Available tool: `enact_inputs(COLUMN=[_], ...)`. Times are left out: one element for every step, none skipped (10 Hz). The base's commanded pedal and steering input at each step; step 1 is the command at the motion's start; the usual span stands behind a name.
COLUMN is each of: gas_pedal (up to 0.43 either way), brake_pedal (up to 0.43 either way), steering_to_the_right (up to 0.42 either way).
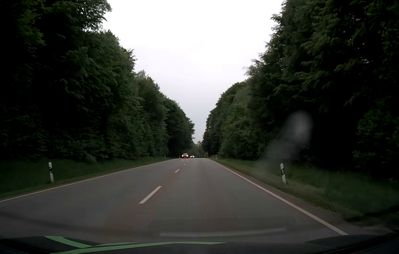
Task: Follow the waypoints while adhering to traffic rules and regulations
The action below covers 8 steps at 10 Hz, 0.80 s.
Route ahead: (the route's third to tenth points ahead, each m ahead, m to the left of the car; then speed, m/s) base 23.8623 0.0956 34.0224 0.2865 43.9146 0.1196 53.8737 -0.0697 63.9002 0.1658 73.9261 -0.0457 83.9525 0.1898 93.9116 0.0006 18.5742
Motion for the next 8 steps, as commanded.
enact_inputs(gas_pedal=[0.098,0.098,0.087,0.087,0.087,0.087,0.087,0.087], brake_pedal=[0.0,0.0,0.0,0.0,0.0,0.0,0.0,0.0], steering_to_the_right=[-0.001,0.0,0.0,0.0,0.0,0.0,-0.001,0.0])
